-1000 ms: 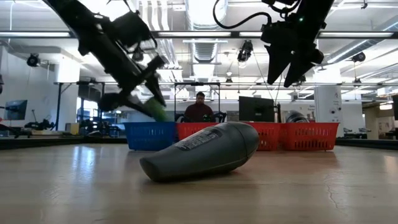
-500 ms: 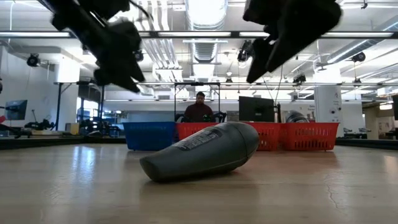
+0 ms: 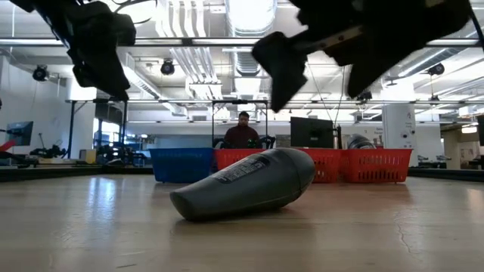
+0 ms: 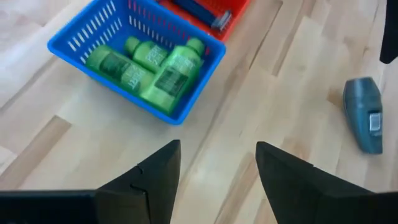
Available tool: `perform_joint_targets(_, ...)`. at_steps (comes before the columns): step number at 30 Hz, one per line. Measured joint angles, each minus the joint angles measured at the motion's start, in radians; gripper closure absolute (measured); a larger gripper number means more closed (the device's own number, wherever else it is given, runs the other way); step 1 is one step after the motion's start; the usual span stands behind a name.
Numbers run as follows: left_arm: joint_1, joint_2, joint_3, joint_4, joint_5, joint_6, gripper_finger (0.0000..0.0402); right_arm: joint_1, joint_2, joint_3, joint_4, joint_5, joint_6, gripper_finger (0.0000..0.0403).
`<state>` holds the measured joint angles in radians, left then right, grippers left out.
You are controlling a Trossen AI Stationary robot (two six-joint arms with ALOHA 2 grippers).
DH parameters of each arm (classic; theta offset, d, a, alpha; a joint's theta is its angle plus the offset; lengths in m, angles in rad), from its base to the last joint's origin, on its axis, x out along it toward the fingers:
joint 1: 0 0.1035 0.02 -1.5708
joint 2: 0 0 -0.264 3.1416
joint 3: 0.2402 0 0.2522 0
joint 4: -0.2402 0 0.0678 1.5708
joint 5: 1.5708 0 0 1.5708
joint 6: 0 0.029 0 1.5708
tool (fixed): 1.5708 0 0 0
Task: Pick & Place Travel size toiletries
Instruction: Put the gray deodorant into the right red bin
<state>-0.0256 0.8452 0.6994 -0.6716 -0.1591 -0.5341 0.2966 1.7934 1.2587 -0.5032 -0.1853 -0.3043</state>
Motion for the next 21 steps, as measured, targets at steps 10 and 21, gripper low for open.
perform_joint_targets(10, -0.007, 0.013, 0.000, -0.003, 0.011, 0.014, 0.0188, 0.007, 0.202, 0.081, 0.141, -0.026, 0.149, 0.0035)
perform_joint_targets(21, -0.009, -0.008, -0.001, -0.024, 0.071, 0.070, 0.0188, 0.008, 0.379, 0.235, 0.033, 0.006, 0.222, 0.0144)
